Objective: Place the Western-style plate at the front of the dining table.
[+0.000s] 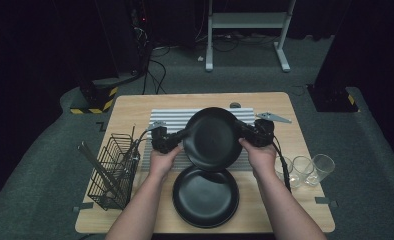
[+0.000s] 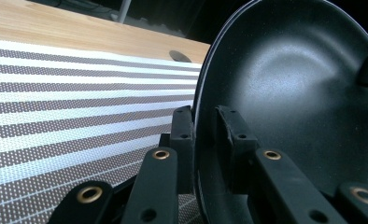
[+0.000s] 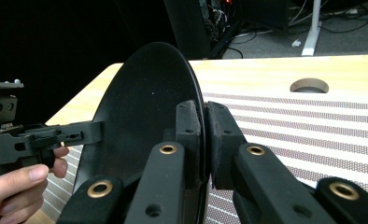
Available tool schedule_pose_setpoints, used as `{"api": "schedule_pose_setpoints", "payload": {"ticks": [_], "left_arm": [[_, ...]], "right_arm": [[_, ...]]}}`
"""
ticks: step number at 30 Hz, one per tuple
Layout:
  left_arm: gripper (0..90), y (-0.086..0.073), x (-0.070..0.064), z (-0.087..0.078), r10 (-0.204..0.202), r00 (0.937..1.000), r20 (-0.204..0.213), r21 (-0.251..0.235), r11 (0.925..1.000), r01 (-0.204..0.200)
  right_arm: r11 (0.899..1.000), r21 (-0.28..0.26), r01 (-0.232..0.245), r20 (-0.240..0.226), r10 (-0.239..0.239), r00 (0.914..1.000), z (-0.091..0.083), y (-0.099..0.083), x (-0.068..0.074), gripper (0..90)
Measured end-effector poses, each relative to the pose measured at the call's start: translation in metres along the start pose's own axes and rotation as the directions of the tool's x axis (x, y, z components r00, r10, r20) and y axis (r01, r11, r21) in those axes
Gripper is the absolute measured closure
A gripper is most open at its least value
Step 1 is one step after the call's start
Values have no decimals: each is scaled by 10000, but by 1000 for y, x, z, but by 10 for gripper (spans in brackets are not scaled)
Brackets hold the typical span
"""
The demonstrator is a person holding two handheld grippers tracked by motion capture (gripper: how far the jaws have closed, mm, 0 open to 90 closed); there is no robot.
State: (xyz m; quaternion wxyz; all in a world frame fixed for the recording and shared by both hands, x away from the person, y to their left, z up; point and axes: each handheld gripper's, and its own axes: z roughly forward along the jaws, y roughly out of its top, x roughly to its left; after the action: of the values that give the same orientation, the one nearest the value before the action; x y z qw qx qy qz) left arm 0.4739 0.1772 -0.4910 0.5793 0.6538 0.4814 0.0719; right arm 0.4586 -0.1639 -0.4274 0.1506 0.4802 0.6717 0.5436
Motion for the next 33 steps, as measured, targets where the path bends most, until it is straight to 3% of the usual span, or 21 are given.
{"api": "schedule_pose_setpoints", "payload": {"ticks": [6,12,23,33], "left_arm": [[775,-6,-6,-6,178,9998,1,135,9998,-178],[774,-17,-9,-11,304,9995,-13,336,9990,-303],[769,-25,-13,-11,385,9992,88,574,9976,-390],[746,-28,-12,-8,334,9989,317,770,9964,-357]], "right_arm": [[9992,-108,393,42,-393,9992,-10,-5,8,844],[9987,-110,495,104,-494,9987,-18,-18,13,845],[9997,-254,-17,18,17,10000,-25,-33,9,847],[9996,-290,-9,144,13,9999,-25,-35,10,847]]}}
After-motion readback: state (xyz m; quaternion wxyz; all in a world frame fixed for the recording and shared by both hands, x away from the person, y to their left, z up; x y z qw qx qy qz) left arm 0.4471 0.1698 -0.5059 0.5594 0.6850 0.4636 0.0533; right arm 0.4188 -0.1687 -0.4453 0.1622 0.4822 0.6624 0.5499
